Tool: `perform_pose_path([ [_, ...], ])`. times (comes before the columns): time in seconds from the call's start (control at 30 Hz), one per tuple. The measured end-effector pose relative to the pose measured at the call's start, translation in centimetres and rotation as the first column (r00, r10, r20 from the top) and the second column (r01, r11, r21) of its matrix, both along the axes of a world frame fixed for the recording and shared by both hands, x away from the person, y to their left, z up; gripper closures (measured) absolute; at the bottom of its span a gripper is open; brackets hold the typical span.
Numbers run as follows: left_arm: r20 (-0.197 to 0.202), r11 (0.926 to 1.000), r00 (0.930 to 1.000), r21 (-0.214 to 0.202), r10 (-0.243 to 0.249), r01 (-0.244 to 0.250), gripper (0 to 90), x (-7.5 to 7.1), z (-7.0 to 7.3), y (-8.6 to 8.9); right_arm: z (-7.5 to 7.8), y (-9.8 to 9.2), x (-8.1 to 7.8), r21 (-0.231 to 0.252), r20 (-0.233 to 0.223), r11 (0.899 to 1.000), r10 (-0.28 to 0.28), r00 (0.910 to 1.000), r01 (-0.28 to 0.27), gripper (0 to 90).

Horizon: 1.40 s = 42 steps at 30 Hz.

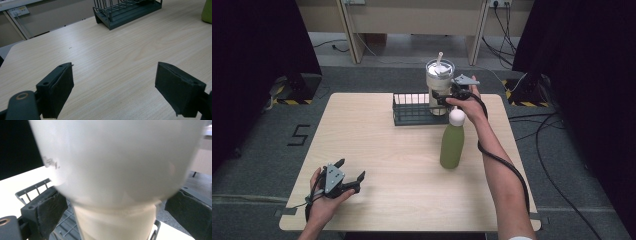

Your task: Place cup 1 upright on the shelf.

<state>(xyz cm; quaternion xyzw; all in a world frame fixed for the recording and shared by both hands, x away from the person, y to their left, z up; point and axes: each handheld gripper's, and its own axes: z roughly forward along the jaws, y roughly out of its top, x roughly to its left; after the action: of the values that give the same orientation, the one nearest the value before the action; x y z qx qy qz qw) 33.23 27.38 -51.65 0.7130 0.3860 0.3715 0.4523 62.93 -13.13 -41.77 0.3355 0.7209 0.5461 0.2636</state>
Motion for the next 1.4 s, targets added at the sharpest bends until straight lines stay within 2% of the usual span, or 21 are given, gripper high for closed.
perform_pose_path([
  [0.3, 0.01, 0.9999, 0.9999, -0.002, -0.011, 0.011, 14.5, -0.1, 0.2, -0.3, 0.3, -1.5, -1.4, 0.02, -0.001, 1.0, 0.003, 1.0, -0.003, 5.3],
  [0.53, 0.011, 0.9996, 0.9996, -0.009, -0.026, 0.026, 14.4, 0.0, 0.2, -0.5, 0.5, -3.3, -2.6, 0.037, 0.001, 0.999, -0.034, 0.9994, 0.034, 6.8],
  [0.7, 0.015, 0.9991, 0.9992, -0.018, -0.037, 0.037, 14.3, 0.2, 0.1, -0.7, 0.2, -4.9, -3.7, 0.049, 0.002, 0.995, -0.082, 0.9966, 0.082, 7.5],
  [0.83, 0.02, 0.9987, 0.9989, -0.025, -0.043, 0.044, 14.2, 0.4, 0.2, -0.9, -0.1, -6.7, -4.8, 0.057, 0.002, 0.987, -0.15, 0.9886, 0.15, 8.1],
  [0.87, 0.022, 0.9986, 0.9987, -0.024, -0.047, 0.048, 14.2, 0.4, 0.2, -0.9, -0.1, -6.7, -4.8, 0.057, 0.002, 0.987, -0.15, 0.9886, 0.15, 8.1],
  [0.97, 0.029, 0.9981, 0.9981, -0.027, -0.055, 0.056, 14.2, 0.6, 0.4, -1.1, -0.3, -8.3, -5.8, 0.062, 0.001, 0.976, -0.211, 0.9775, 0.211, 8.6],
  [1.0, 0.033, 0.998, 0.9978, -0.024, -0.058, 0.059, 14.2, 0.6, 0.4, -1.2, -0.3, -8.3, -5.8, 0.062, 0.001, 0.976, -0.211, 0.9775, 0.211, 8.6],
  [1.13, 0.045, 0.9974, 0.9967, -0.023, -0.067, 0.068, 14.2, 0.8, 0.7, -1.4, -0.6, -9.9, -7.4, 0.056, -0.008, 0.964, -0.26, 0.9655, 0.26, 9.4],
  [1.17, 0.05, 0.9973, 0.9963, -0.023, -0.069, 0.07, 14.2, 0.8, 0.8, -1.4, -0.6, -9.9, -7.4, 0.056, -0.008, 0.964, -0.26, 0.9655, 0.26, 9.4],
  [1.23, 0.055, 0.9968, 0.9958, -0.027, -0.073, 0.075, 14.1, 1.0, 0.9, -1.5, -0.7, -10.6, -8.4, 0.042, 0.003, 0.96, -0.278, 0.9604, 0.278, 9.3],
  [1.37, 0.065, 0.9959, 0.9948, -0.04, -0.079, 0.081, 14.1, 1.2, 1.2, -1.7, -0.9, -11.2, -9.4, 0.043, 0.003, 0.954, -0.297, 0.9549, 0.297, 9.4],
  [1.4, 0.067, 0.9956, 0.9944, -0.042, -0.081, 0.084, 14.0, 1.2, 1.3, -1.8, -1.1, -11.5, -10.0, 0.037, 0.006, 0.95, -0.311, 0.9505, 0.31, 9.4],
])
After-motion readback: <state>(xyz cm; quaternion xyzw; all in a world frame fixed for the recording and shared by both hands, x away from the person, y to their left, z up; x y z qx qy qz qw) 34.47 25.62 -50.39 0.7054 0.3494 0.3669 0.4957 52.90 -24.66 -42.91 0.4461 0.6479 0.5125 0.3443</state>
